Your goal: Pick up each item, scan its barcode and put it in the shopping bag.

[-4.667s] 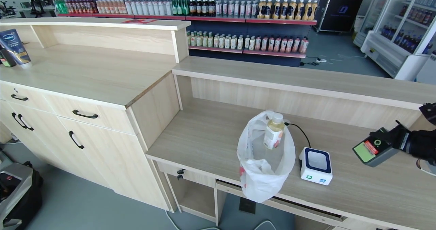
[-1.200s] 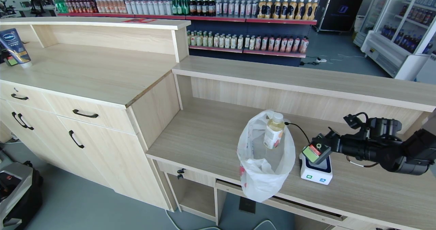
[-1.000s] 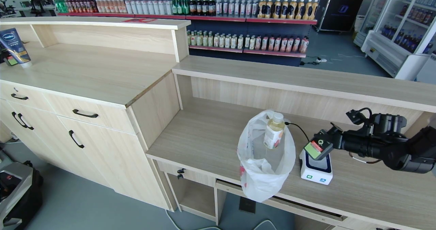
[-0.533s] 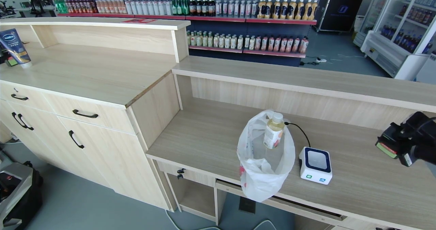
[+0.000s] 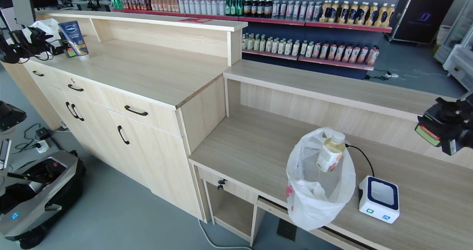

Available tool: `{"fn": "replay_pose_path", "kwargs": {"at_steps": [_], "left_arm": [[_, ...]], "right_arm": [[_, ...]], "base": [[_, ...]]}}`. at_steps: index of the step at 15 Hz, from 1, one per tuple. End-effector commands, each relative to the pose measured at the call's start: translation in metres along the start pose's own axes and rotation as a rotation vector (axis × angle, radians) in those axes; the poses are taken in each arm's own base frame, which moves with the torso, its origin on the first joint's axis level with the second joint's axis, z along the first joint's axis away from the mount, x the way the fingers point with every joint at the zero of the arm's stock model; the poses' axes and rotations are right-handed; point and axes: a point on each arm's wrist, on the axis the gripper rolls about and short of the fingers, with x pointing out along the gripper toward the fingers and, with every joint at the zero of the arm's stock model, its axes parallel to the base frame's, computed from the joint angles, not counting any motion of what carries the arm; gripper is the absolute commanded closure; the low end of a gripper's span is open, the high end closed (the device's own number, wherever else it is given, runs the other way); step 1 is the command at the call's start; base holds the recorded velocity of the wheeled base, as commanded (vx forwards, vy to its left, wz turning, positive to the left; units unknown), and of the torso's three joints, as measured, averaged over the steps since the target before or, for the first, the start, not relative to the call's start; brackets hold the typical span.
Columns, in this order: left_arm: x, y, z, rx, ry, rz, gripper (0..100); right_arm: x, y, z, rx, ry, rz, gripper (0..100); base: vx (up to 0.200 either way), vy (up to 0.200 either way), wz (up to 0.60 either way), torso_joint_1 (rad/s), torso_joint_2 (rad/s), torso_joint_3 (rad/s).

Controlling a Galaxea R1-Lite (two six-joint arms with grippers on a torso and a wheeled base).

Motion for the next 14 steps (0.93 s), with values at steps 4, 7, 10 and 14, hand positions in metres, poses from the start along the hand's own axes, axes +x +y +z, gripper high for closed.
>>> {"fn": "replay_pose_path", "kwargs": {"at_steps": [4, 7, 10, 14], "left_arm": [[0.000, 0.000, 0.000, 0.000, 0.000, 0.000, 0], [0.000, 0.000, 0.000, 0.000, 0.000, 0.000, 0], [0.000, 0.000, 0.000, 0.000, 0.000, 0.000, 0], [0.000, 0.000, 0.000, 0.000, 0.000, 0.000, 0]], "right_arm": [[0.037, 0.083, 0.003, 0.307, 0.037, 0.342, 100], [0.060, 0.108, -0.031, 0.358, 0.156, 0.424, 100], [0.079, 0.128, -0.055, 0.368, 0.185, 0.454, 100], [0.098, 0.165, -0.076, 0.363, 0.185, 0.519, 100]], "base": [[0.000, 0.000, 0.00, 0.000, 0.00, 0.000], [0.000, 0.000, 0.00, 0.000, 0.00, 0.000], [0.000, 0.000, 0.00, 0.000, 0.00, 0.000], [0.000, 0.000, 0.00, 0.000, 0.00, 0.000]]}}
